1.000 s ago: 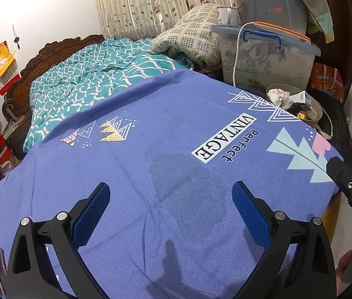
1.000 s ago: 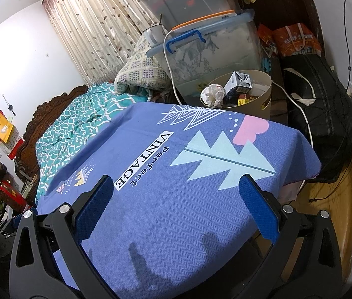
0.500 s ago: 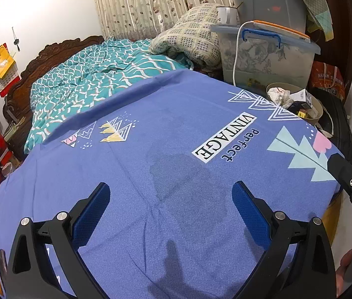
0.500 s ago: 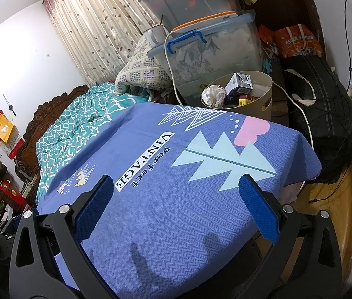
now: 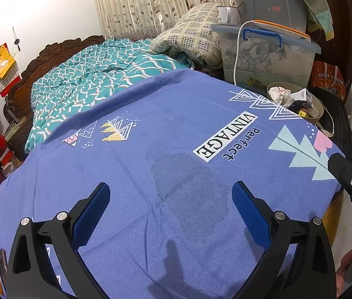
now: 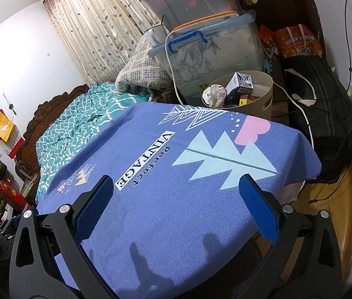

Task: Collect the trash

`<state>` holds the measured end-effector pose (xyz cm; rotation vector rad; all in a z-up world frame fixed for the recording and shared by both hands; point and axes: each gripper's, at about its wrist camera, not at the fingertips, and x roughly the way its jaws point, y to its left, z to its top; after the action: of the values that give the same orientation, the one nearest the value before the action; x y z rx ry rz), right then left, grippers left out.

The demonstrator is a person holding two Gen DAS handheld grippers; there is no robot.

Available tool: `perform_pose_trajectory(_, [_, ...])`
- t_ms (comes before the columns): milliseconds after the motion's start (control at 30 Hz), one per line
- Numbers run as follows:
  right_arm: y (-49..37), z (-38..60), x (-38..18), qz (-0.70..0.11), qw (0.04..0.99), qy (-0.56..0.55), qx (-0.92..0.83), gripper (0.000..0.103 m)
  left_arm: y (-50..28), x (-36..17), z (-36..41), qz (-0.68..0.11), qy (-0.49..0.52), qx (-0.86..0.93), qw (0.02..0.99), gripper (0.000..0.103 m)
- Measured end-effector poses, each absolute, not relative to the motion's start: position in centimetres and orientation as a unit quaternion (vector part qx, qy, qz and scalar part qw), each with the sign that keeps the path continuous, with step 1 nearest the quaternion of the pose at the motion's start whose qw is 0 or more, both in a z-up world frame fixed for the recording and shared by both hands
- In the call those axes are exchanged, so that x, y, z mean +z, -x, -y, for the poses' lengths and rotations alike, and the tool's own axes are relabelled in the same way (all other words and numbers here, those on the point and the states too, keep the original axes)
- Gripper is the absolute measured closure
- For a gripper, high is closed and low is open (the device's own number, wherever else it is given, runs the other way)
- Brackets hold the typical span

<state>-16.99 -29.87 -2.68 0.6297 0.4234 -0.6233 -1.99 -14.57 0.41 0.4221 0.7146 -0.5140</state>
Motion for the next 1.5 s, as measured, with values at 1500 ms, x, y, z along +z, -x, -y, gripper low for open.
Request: perform_pose_trajectory(1500, [16.79,29.78,-2.51,-0.204,0.882,-0.301,-0.299,0.003,2.47,-0.3,14.23,-0.342,-0.212,-0.251,0.88,0.009])
